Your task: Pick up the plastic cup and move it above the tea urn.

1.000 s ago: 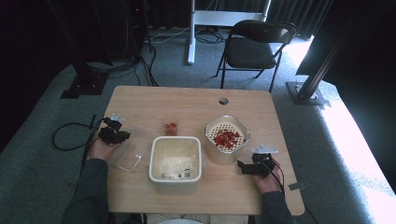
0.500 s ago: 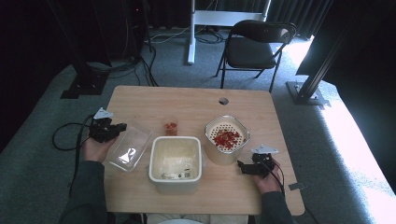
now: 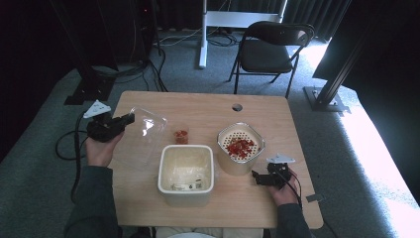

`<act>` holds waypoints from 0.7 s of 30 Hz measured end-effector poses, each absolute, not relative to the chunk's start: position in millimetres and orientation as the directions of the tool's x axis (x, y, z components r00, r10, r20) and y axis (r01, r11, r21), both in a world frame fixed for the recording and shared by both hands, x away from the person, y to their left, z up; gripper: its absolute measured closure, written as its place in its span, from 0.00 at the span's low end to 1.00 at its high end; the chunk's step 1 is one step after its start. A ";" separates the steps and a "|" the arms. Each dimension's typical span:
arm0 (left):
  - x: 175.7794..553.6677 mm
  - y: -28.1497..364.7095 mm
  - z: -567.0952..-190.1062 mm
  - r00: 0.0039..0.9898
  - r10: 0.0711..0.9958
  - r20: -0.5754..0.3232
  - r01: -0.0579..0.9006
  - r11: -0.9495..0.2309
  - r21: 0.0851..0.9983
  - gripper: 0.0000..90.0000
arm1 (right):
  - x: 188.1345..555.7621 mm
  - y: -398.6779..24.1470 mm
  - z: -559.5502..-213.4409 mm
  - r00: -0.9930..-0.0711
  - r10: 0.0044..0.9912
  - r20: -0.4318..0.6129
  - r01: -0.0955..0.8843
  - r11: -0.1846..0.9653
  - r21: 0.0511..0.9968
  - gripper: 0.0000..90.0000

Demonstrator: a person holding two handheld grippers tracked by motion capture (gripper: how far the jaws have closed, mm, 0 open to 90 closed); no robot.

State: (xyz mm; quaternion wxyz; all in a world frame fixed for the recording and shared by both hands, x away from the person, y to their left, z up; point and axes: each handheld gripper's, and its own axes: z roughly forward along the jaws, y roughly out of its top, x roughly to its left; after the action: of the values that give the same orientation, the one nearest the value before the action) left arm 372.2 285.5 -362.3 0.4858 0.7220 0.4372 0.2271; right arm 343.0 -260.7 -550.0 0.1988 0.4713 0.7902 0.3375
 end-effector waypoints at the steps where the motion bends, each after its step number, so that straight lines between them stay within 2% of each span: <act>1: 372.1 283.6 -359.4 0.524 0.846 -0.101 0.407 -0.145 0.902 0.97 | 343.0 -260.7 -549.9 -0.476 0.879 0.004 0.611 0.328 0.721 0.12; 11: 370.7 252.6 -327.6 0.624 0.772 -0.117 0.354 -0.146 0.924 0.97 | 343.0 -260.7 -550.0 -0.476 0.879 0.005 0.611 0.327 0.721 0.12; 21: 367.0 182.4 -317.0 0.759 0.638 -0.128 0.337 -0.217 0.916 0.97 | 343.0 -260.7 -549.9 -0.476 0.879 0.004 0.611 0.328 0.720 0.12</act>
State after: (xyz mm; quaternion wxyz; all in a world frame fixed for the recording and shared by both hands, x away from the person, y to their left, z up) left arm 367.0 182.4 -317.0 0.5392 0.7675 0.3176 0.1394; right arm 343.0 -260.7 -549.9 0.1985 0.4716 0.7902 0.3373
